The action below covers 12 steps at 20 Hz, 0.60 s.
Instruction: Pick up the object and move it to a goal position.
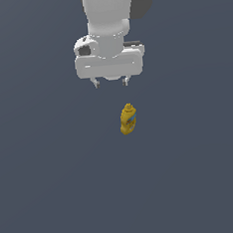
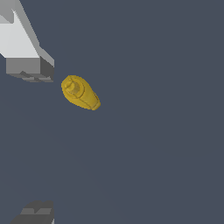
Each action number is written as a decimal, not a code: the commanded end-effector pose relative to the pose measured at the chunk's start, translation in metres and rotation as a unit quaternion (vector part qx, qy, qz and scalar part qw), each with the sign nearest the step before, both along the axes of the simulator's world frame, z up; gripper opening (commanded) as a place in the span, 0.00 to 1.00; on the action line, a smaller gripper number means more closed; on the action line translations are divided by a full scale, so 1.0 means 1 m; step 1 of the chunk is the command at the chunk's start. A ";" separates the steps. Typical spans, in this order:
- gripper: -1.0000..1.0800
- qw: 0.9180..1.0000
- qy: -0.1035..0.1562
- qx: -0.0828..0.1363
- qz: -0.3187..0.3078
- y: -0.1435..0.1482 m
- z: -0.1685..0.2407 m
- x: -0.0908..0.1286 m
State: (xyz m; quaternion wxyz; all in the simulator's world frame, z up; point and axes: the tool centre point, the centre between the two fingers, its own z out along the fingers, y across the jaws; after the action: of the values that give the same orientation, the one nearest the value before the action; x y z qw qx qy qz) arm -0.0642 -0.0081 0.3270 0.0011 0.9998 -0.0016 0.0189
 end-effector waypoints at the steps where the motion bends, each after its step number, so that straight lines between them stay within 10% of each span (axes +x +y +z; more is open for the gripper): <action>1: 0.96 1.000 0.000 0.000 0.000 0.000 0.000 0.000; 12: 0.96 1.000 0.003 -0.009 0.007 -0.022 -0.008 0.000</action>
State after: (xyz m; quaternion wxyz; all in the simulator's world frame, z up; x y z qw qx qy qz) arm -0.0646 -0.0293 0.3194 0.0090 0.9998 0.0036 0.0155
